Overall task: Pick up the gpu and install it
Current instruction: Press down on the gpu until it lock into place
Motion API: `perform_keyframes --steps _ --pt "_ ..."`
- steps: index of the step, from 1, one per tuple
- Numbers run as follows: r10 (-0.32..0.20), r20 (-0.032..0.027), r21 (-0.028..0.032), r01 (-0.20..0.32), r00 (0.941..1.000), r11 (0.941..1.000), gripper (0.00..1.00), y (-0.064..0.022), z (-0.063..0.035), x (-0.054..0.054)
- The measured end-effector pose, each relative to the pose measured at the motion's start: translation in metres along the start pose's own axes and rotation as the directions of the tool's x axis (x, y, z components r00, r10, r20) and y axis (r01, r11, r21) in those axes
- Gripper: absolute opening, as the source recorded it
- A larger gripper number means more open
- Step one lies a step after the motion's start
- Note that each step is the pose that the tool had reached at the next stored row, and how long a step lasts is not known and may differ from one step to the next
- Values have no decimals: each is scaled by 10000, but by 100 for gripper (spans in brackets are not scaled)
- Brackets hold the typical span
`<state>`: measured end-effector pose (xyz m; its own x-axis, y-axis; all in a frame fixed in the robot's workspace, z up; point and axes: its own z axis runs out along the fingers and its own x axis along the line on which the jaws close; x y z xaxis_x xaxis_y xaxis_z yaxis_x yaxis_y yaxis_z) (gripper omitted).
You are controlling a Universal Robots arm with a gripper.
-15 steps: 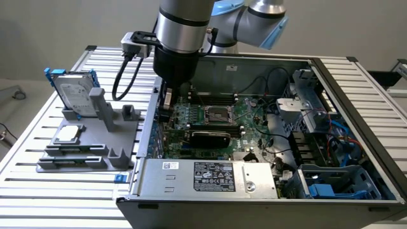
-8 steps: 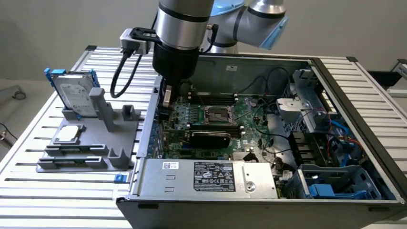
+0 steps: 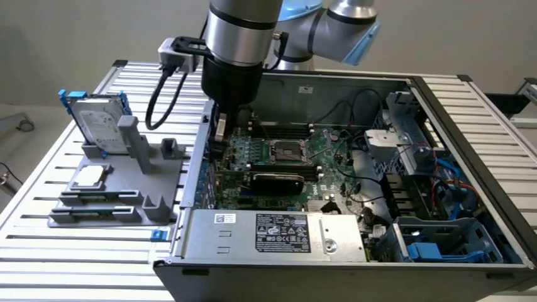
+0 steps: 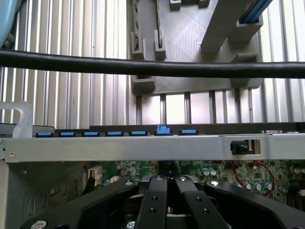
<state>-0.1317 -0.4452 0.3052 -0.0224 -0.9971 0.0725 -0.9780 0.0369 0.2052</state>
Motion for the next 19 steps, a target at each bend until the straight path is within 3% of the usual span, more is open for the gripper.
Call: perform_keyframes --steps 14,19 --pt "30 -143 2 -29 9999 10000 11 -25 31 71" --pt "33 -153 4 -33 9999 10000 11 -29 39 93"
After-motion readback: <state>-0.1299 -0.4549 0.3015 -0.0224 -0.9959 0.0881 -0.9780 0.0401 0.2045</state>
